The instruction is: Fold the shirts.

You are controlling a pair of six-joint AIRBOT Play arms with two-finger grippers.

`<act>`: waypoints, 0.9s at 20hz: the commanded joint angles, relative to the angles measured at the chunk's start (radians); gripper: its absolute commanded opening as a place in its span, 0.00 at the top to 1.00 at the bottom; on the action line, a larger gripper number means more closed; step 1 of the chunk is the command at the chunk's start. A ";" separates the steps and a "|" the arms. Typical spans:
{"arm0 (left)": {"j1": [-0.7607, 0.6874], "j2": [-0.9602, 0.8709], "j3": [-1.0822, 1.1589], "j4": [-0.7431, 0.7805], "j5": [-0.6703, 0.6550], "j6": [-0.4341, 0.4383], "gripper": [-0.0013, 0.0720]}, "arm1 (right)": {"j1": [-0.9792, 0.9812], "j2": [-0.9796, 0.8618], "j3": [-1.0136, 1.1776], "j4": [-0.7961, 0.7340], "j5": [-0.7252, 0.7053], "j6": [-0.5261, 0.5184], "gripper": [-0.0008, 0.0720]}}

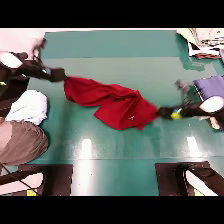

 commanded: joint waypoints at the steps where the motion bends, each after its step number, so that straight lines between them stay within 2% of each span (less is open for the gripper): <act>1: 0.000 0.156 0.191 0.108 0.005 0.000 0.95 | -0.122 0.133 0.332 -0.136 0.098 -0.006 0.96; 5: 0.000 0.345 0.459 0.114 0.000 0.000 0.95 | -0.327 0.233 0.725 -0.132 0.127 -0.027 0.96; 10: 0.000 0.517 0.610 0.114 -0.068 0.000 0.95 | -0.520 0.254 0.974 -0.133 0.227 -0.056 0.96; 14: 0.000 0.539 0.600 0.130 -0.190 -0.015 0.95 | -0.539 0.136 1.154 -0.096 0.352 -0.055 0.96; 16: 0.000 0.509 0.521 0.144 -0.259 -0.062 0.95 | -0.490 0.037 1.233 -0.043 0.407 -0.048 0.97; 18: 0.000 0.467 0.383 0.141 -0.286 -0.064 0.95 | -0.390 -0.084 1.280 -0.024 0.461 0.014 0.97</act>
